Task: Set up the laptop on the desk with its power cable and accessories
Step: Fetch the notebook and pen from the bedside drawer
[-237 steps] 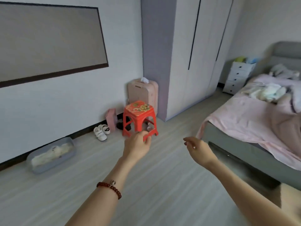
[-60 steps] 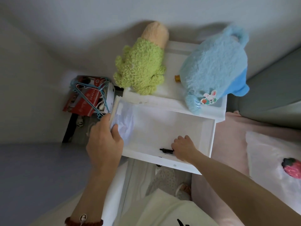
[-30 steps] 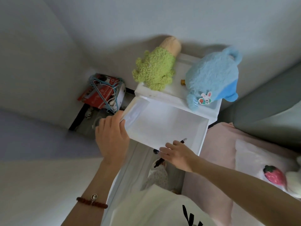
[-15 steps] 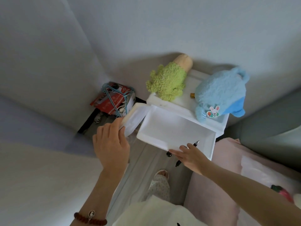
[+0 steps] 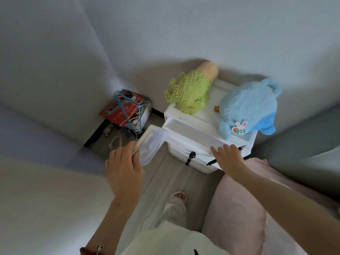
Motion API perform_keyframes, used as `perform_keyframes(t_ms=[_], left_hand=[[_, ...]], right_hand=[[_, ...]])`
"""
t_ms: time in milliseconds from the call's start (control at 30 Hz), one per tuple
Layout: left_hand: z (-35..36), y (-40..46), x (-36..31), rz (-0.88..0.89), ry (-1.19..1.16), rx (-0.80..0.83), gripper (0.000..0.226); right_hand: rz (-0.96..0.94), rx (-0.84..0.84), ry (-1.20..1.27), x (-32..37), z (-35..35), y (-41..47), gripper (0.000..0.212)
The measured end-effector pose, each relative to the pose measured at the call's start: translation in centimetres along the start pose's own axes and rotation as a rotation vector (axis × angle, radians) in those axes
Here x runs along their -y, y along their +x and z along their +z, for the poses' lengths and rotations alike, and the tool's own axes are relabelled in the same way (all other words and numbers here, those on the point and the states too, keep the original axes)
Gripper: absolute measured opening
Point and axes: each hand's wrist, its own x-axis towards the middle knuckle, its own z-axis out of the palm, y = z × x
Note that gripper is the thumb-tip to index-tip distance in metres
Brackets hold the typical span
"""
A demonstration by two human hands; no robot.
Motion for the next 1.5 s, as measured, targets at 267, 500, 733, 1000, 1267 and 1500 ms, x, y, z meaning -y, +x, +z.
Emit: perform_keyframes(t_ms=[267,500,733,1000,1267,1500], left_hand=[[3.4,-0.6,-0.1,-0.15,-0.061,0.232,0.024],[5.0,-0.3,-0.3,-0.147,-0.062,0.26,0.026],[4.3,0.4,0.1,-0.122,-0.091,0.273,0.026],[-3.2,-7.1,2.2,-0.097,-0.091,0.185,0.022],[-16.2,-19.7,8.1,-0.157,-0.007,-0.045,0.031],[-29.4,-36.2,17.6,-0.54,0.073,-0.329,0.02]], right_hand=[[-0.101,0.007,0.235,4.1,1.5,0.1,0.047],[-0.034,0.116,0.189,2.3,2.4,1.7,0.073],[-0.027,0.084,0.557,2.9,-1.1,1.7,0.05],[-0.31,-0.368,0.921,9.2,-9.0,-5.5,0.068],[-0.666,-0.237,0.854,21.1,-16.7,-13.5,0.016],[-1.07,-0.278,0.663,40.0,-22.2,-22.7,0.025]])
